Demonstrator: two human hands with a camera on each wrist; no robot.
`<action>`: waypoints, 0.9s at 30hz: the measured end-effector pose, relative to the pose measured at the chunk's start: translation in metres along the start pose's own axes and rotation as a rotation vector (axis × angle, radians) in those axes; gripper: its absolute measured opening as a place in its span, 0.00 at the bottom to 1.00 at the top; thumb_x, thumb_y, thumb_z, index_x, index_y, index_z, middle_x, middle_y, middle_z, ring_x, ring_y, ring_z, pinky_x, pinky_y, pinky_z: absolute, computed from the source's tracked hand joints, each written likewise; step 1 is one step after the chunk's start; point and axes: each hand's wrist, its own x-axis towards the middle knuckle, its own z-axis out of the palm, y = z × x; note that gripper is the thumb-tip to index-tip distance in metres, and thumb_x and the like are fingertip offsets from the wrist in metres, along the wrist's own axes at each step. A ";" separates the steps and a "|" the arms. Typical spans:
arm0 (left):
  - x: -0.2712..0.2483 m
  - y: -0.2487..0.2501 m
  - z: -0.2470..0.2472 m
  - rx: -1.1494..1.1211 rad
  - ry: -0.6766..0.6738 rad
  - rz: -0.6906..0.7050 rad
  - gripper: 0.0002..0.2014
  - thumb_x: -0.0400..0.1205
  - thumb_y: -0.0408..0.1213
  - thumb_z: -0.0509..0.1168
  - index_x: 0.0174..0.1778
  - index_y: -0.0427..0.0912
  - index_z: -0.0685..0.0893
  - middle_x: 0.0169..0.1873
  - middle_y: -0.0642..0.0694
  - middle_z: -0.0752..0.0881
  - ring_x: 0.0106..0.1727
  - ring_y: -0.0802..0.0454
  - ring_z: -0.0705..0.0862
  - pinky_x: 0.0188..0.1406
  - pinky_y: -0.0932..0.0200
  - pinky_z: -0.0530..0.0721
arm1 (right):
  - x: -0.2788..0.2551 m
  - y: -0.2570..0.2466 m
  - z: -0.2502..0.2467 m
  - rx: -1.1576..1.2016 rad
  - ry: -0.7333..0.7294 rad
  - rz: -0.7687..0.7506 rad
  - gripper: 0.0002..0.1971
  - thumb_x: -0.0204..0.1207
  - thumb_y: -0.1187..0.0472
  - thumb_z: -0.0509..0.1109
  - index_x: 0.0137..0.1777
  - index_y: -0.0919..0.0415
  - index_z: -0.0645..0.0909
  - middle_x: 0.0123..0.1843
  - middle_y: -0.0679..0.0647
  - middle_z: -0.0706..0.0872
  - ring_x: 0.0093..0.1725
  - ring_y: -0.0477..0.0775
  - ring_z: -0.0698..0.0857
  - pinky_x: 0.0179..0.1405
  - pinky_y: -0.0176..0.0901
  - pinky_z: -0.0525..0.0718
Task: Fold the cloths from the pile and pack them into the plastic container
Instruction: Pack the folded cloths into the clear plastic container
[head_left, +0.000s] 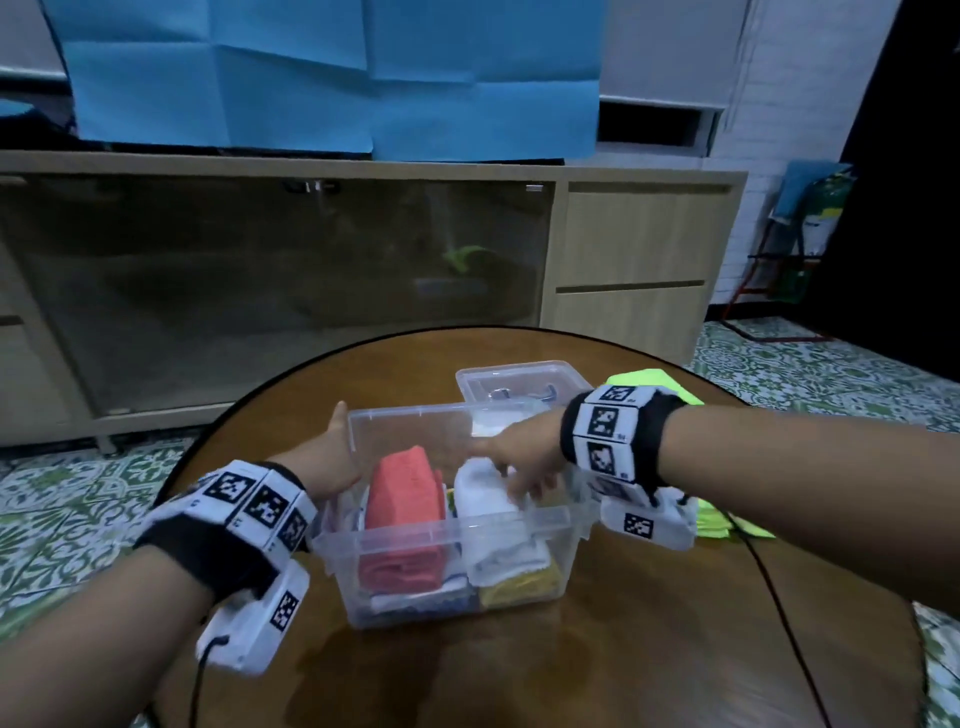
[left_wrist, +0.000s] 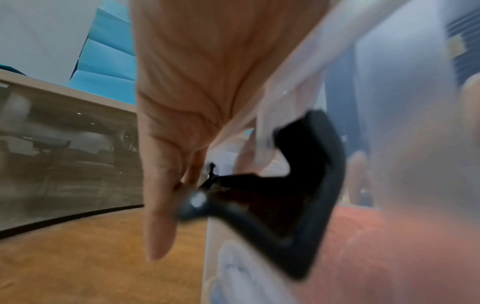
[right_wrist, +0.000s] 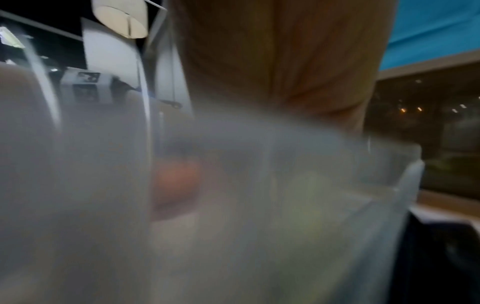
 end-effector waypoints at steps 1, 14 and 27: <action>0.000 0.000 0.001 -0.004 0.002 -0.007 0.42 0.82 0.36 0.57 0.81 0.44 0.32 0.37 0.42 0.83 0.35 0.49 0.82 0.39 0.55 0.80 | 0.002 -0.001 0.001 -0.122 -0.052 0.001 0.33 0.80 0.67 0.64 0.82 0.51 0.55 0.59 0.64 0.83 0.39 0.55 0.82 0.24 0.35 0.79; -0.006 0.005 0.000 -0.047 -0.028 0.002 0.42 0.83 0.37 0.57 0.81 0.44 0.30 0.58 0.32 0.84 0.34 0.51 0.81 0.34 0.60 0.79 | 0.019 -0.017 0.028 -0.241 -0.123 0.386 0.11 0.84 0.59 0.60 0.48 0.68 0.77 0.41 0.59 0.74 0.45 0.53 0.74 0.42 0.35 0.70; -0.004 0.012 -0.002 0.072 -0.028 -0.028 0.41 0.84 0.36 0.57 0.81 0.42 0.31 0.67 0.32 0.78 0.63 0.42 0.82 0.60 0.55 0.78 | 0.018 0.001 0.018 -0.367 -0.006 0.196 0.10 0.83 0.61 0.61 0.59 0.61 0.81 0.47 0.54 0.81 0.51 0.53 0.79 0.32 0.27 0.68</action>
